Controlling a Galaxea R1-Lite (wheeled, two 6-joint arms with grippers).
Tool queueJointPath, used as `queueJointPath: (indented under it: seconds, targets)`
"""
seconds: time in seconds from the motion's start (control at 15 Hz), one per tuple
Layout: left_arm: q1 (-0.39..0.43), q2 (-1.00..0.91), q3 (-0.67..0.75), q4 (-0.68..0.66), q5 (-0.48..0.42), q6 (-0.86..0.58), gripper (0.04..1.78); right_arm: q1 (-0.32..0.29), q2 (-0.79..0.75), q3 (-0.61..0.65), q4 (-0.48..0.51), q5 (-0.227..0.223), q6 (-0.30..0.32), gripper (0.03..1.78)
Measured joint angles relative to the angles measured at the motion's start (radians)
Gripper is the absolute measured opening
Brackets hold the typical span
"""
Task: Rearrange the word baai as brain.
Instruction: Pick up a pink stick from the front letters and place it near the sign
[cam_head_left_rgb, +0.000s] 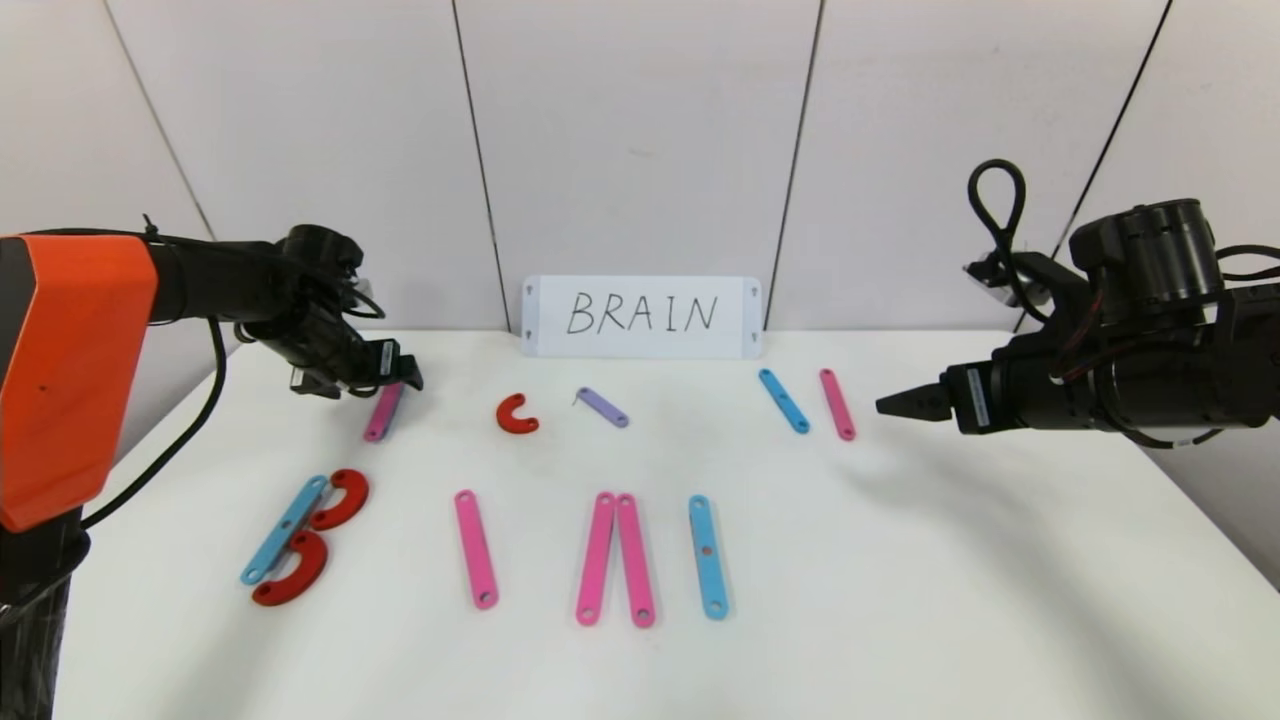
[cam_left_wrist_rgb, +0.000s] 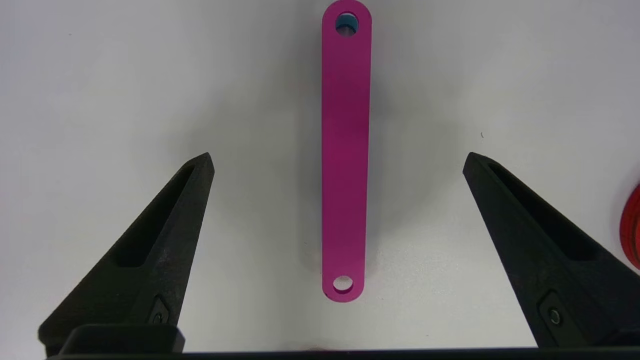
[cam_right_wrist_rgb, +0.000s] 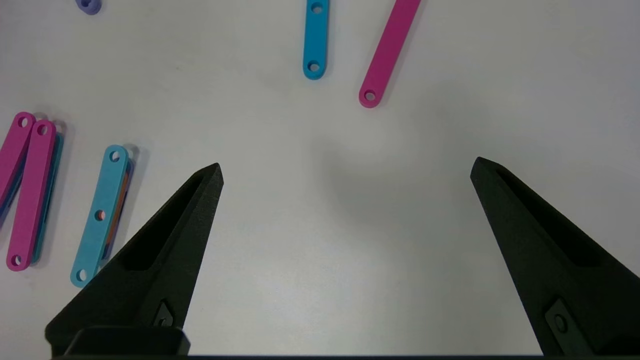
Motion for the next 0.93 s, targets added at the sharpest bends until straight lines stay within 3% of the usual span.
queueJointPath:
  seconds: [0.27,0.53,0.93]
  targets:
    - [-0.036,-0.086,0.066,0.026,0.037,-0.079,1.75,0.0,0.0,0.0,0.0,-0.002,0.004,1.73]
    - [-0.105,-0.22,0.239,0.012,0.079,-0.167,1.75,-0.001,0.0,0.0,0.0,-0.002,0.006,1.73]
    - [-0.279,-0.414,0.521,-0.019,0.154,-0.331,1.75,-0.001,0.001,0.0,0.0,-0.002,0.007,1.73]
